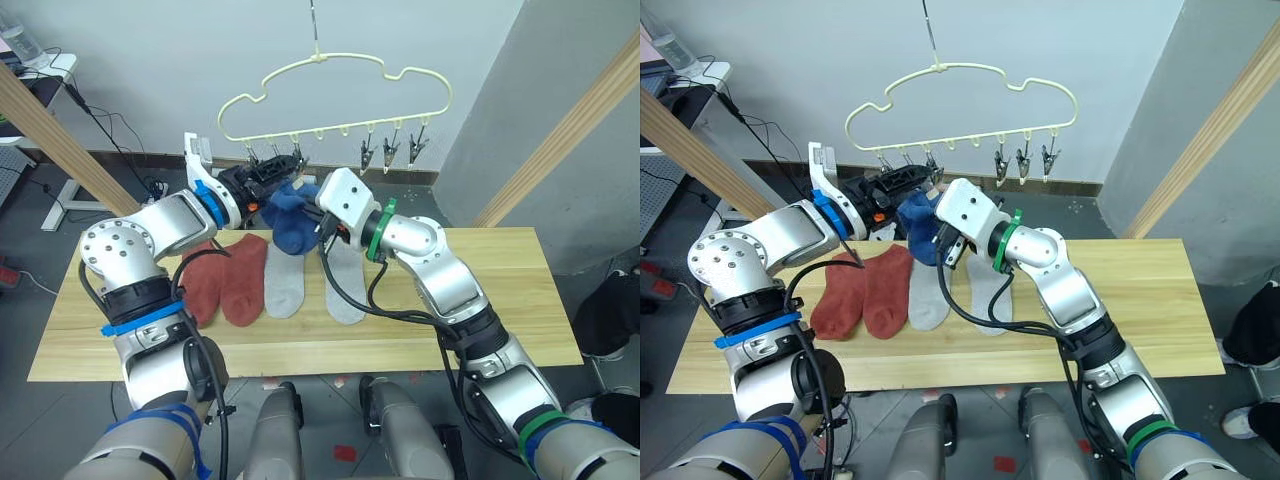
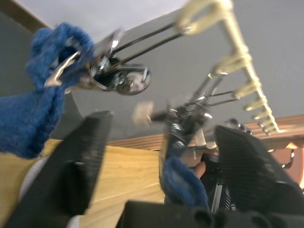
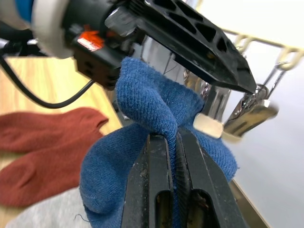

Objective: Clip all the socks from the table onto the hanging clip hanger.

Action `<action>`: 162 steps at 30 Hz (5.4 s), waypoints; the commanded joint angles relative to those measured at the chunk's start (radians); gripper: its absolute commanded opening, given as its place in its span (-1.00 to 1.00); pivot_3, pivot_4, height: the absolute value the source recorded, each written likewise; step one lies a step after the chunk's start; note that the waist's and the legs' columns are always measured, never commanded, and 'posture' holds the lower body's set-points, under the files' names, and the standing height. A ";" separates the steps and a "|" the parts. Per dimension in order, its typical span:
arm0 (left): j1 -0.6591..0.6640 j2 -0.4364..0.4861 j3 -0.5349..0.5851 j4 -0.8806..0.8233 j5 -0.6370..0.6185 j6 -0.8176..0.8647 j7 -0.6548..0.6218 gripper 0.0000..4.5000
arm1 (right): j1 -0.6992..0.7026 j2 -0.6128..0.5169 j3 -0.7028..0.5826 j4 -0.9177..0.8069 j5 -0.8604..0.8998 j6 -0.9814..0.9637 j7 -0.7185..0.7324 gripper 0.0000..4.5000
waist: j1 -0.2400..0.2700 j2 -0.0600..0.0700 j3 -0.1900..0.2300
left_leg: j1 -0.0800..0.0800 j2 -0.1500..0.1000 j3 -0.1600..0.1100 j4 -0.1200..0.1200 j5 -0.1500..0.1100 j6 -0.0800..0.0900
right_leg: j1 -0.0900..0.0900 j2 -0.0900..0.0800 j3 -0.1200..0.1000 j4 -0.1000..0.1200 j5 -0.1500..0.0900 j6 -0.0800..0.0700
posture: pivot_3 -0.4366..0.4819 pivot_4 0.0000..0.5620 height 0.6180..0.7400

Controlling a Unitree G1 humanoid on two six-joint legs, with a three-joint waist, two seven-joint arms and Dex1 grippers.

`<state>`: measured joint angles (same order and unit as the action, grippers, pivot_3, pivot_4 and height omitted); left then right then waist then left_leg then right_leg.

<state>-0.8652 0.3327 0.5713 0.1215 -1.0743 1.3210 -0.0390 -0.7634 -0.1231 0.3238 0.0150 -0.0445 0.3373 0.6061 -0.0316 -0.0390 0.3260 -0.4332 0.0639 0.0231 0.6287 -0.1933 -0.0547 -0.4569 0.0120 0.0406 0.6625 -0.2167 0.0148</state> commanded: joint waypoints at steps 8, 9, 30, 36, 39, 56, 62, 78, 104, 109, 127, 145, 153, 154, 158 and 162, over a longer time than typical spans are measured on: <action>0.148 0.160 -0.208 -0.249 0.092 -0.100 -0.194 1.00 | 0.034 -0.033 -0.056 -0.043 0.095 0.081 0.046 0.31 | 0.002 0.000 0.000 | 0.000 0.000 0.000 -0.001 0.000 0.000 | 0.000 0.000 0.000 0.000 0.000 0.000 | -0.05 0.18 1.00; 0.166 0.169 -0.229 -0.266 0.111 -0.121 -0.213 1.00 | 0.047 -0.046 -0.057 -0.059 0.102 0.090 0.053 0.47 | 0.004 0.000 0.000 | 0.000 0.000 0.000 -0.001 0.000 0.000 | 0.000 0.000 0.000 0.000 0.000 0.000 | -0.05 0.18 1.00; 0.446 0.076 -0.522 -0.395 0.670 -0.932 -0.365 1.00 | 0.239 -0.169 -0.314 -0.500 0.470 0.391 0.055 0.99 | 0.002 0.000 0.000 | -0.001 0.000 0.001 -0.001 -0.001 0.001 | 0.000 -0.001 0.001 -0.004 0.000 0.000 | -0.13 0.15 1.00; 0.450 -0.019 -0.565 -0.349 0.740 -1.033 -0.345 0.34 | 0.253 -0.194 -0.307 -0.524 0.473 0.377 0.007 1.00 | 0.000 0.000 0.000 | -0.001 -0.001 0.001 -0.001 -0.001 0.002 | 0.000 0.000 0.001 -0.003 0.000 0.000 | -0.19 0.11 1.00; 0.428 -0.047 -0.567 -0.303 0.798 -1.064 -0.302 0.08 | 0.256 -0.203 -0.289 -0.529 0.462 0.352 0.000 1.00 | -0.002 0.000 0.000 | -0.001 0.000 0.001 -0.001 -0.001 0.002 | 0.000 0.000 0.001 -0.003 0.000 0.000 | -0.19 0.12 1.00; 0.313 -0.090 -0.544 -0.077 0.901 -1.225 -0.266 0.08 | 0.226 -0.162 -0.295 -0.555 0.571 0.346 -0.032 1.00 | -0.002 0.000 0.000 | -0.001 0.000 0.001 0.000 -0.001 0.002 | 0.000 0.000 0.001 -0.003 0.000 0.000 | -0.21 0.08 1.00; 0.270 -0.097 -0.533 -0.015 0.905 -1.248 -0.271 0.08 | 0.216 -0.167 -0.284 -0.549 0.567 0.341 -0.044 1.00 | -0.002 0.000 0.000 | -0.001 0.000 0.001 0.000 -0.001 0.002 | 0.000 0.000 0.001 -0.002 0.000 0.000 | -0.21 0.08 1.00; 0.145 -0.111 -0.525 0.191 0.934 -1.343 -0.271 0.08 | 0.199 -0.173 -0.285 -0.543 0.566 0.351 -0.074 1.00 | -0.003 0.000 0.000 | -0.001 0.000 0.001 0.001 -0.001 0.002 | 0.000 0.001 0.001 -0.002 0.000 0.000 | -0.25 0.11 1.00; 0.043 -0.115 -0.510 0.325 0.965 -1.462 -0.250 0.08 | 0.180 -0.175 -0.288 -0.546 0.601 0.354 -0.094 1.00 | -0.012 0.000 0.000 | -0.001 0.000 0.001 0.001 -0.001 0.002 | 0.000 0.001 0.001 -0.001 0.000 0.000 | -0.28 0.12 1.00; 0.033 -0.112 -0.507 0.345 0.972 -1.475 -0.249 0.08 | 0.180 -0.176 -0.288 -0.543 0.600 0.351 -0.092 1.00 | -0.012 0.000 0.000 | -0.001 0.000 0.001 0.001 -0.001 0.002 | 0.000 0.001 0.001 -0.001 0.000 0.000 | -0.27 0.12 1.00; 0.029 -0.112 -0.492 0.348 0.961 -1.482 -0.265 -0.89 | 0.199 -0.174 -0.290 -0.524 0.589 0.347 -0.100 1.00 | -0.013 0.000 0.000 | -0.001 0.000 0.001 0.001 -0.001 0.002 | 0.000 0.001 0.001 -0.001 0.000 0.001 | -0.25 0.11 1.00; 0.113 0.095 -0.379 -0.168 0.466 -0.399 -0.471 -0.89 | 0.019 -0.122 0.077 0.388 0.111 0.045 0.003 1.00 | -0.030 -0.001 -0.001 | 0.001 0.002 0.000 0.002 -0.001 0.002 | 0.000 0.002 0.001 0.002 0.000 0.000 | -0.08 0.10 1.00; 0.118 0.173 -0.338 -0.188 0.399 -0.301 -0.481 -0.89 | -0.126 0.029 0.068 0.852 -0.017 -0.163 -0.068 1.00 | -0.023 -0.001 -0.001 | 0.000 0.000 0.001 0.001 -0.001 0.002 | 0.001 0.001 0.001 0.001 0.000 0.000 | -0.05 0.08 1.00; 0.118 0.172 -0.339 -0.194 0.389 -0.289 -0.484 -0.89 | -0.135 0.037 0.073 0.896 -0.034 -0.173 -0.065 1.00 | -0.021 -0.001 -0.001 | 0.000 0.000 0.001 0.001 -0.001 0.002 | 0.001 0.001 0.001 0.001 0.000 0.000 | -0.05 0.08 1.00; 0.113 0.162 -0.320 -0.208 0.338 -0.234 -0.467 -0.89 | -0.136 0.049 0.078 0.963 -0.069 -0.184 -0.007 0.92 | -0.015 -0.001 -0.001 | 0.000 0.000 0.001 0.001 -0.001 0.002 | 0.001 0.000 0.001 0.001 0.001 0.000 | -0.04 0.10 1.00; 0.114 0.153 -0.285 -0.212 0.286 -0.164 -0.440 -0.89 | -0.102 0.041 0.060 0.947 -0.072 -0.184 0.031 0.41 | -0.014 -0.002 -0.001 | 0.001 0.000 0.000 0.001 -0.001 0.002 | 0.001 0.001 0.001 0.002 0.001 0.000 | -0.03 0.11 1.00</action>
<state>-0.7593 0.4841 0.2653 -0.0699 -0.7562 1.1091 -0.4930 -0.9071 -0.0776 0.3883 0.9555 -0.1056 0.1413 0.6077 -0.0456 -0.0407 0.3248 -0.4318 0.0643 0.0235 0.6301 -0.1940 -0.0530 -0.4557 0.0126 0.0411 0.6648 -0.2162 0.0150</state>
